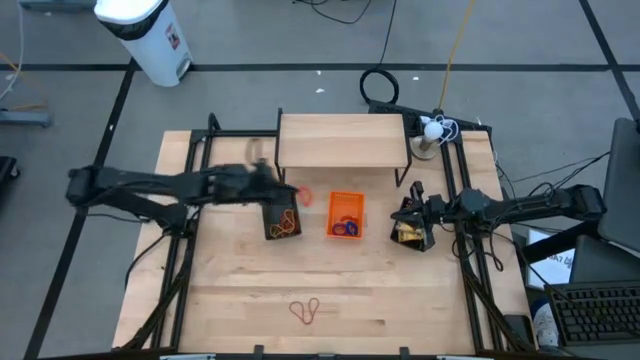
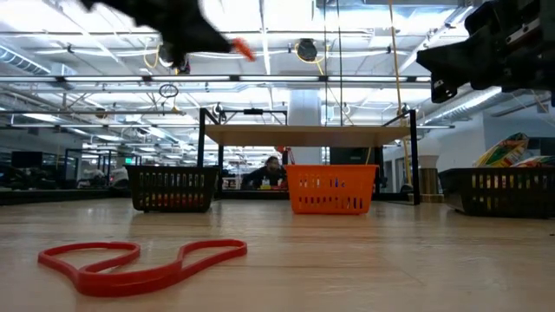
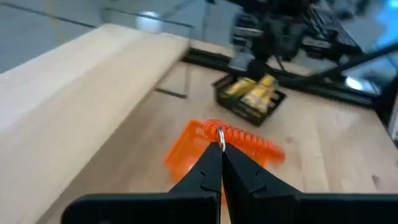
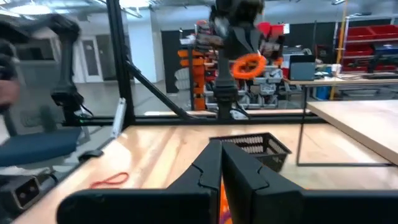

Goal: Pick & Place Office Desk Supplies
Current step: Put the spring keychain into the orange bin

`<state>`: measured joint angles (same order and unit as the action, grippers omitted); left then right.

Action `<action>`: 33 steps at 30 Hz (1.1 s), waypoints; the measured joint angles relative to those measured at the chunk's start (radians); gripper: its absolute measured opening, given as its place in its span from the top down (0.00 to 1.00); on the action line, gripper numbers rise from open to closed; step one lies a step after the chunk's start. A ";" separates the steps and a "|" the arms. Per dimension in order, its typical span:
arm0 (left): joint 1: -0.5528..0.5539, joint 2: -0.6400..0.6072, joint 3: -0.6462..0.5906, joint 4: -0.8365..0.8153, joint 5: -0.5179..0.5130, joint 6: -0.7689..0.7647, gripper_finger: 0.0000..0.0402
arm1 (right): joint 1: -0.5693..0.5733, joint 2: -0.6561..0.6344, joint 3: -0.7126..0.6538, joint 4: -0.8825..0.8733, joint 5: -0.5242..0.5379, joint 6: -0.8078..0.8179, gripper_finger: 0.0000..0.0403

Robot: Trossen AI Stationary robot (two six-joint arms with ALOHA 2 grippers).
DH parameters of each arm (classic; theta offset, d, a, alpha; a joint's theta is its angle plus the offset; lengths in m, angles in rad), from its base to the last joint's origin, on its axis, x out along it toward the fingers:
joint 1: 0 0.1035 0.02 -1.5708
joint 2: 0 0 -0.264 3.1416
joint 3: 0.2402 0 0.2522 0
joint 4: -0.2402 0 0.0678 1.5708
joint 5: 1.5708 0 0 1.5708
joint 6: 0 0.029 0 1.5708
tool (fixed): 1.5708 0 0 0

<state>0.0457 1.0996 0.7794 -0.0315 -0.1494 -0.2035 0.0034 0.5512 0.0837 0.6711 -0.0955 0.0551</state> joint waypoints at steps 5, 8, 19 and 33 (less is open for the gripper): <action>0.022 0.296 0.214 -0.081 0.073 0.028 1.00 | -0.002 0.001 0.000 -0.031 0.072 0.014 0.99; 0.026 0.446 0.310 -0.151 0.100 0.051 1.00 | -0.002 0.001 0.000 -0.033 0.070 0.036 0.99; 0.025 0.807 0.602 -0.315 0.149 0.146 1.00 | -0.002 0.002 0.000 -0.073 0.069 0.081 0.99; 0.022 0.874 0.685 -0.381 0.155 0.154 0.92 | -0.002 0.001 0.000 -0.037 0.066 0.100 0.99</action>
<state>0.0673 1.9736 1.4647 -0.4130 0.0055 -0.0494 0.0017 0.5526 0.0837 0.6344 -0.0298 0.1550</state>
